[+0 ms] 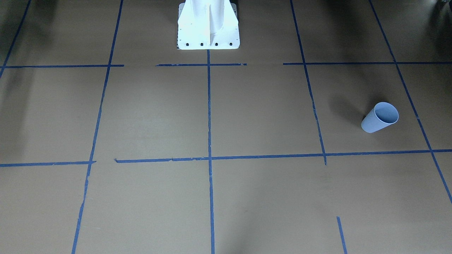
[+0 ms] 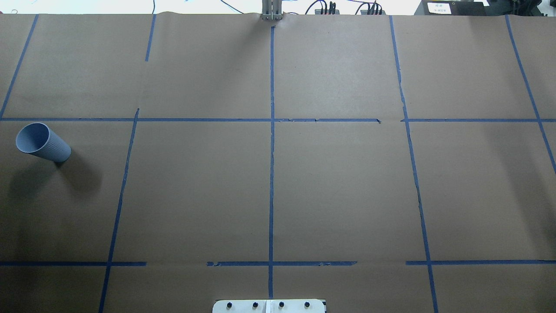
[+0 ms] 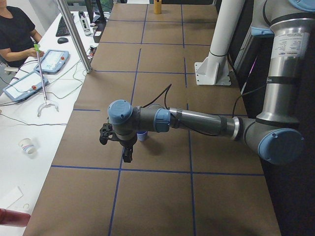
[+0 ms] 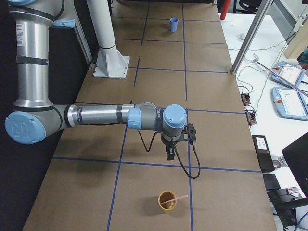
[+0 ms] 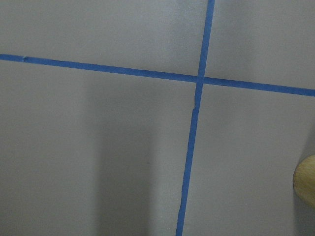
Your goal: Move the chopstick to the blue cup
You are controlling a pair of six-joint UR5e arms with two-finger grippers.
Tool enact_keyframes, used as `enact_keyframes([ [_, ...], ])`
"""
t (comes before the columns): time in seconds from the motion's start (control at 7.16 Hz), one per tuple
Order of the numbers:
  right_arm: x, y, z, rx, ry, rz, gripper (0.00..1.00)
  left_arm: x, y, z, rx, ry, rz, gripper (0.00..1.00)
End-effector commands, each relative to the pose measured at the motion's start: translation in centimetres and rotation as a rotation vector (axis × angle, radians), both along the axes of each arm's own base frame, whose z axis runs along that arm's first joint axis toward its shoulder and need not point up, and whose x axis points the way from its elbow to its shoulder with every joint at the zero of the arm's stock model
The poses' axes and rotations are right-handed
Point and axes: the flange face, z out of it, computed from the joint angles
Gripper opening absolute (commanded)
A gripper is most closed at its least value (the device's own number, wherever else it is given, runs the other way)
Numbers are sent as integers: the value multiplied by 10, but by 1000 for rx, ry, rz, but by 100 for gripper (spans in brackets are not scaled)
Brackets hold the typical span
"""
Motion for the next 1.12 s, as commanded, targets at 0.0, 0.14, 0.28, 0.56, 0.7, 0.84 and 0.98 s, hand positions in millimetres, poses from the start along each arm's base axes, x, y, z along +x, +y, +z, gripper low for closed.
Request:
enact_keyframes([
  [0.0,-12,-5,-2,4,5,-24,100,1,7,-15,45,2,24,100],
  [0.14,-12,-6,-2,4,5,-26,100,2,10,-21,50,-5,29,100],
  [0.28,-13,-6,-3,6,5,-27,100,2,12,-22,46,-5,25,100],
  [0.56,-14,-10,-7,14,4,-28,100,3,13,-21,47,3,23,100],
  [0.7,-14,-9,-5,9,4,-28,100,3,13,-13,31,3,23,100],
  [0.84,-14,-9,-4,5,3,-27,100,5,12,-14,42,1,32,100],
  [0.98,-14,-10,-2,0,3,-27,100,6,14,-20,69,7,35,100],
])
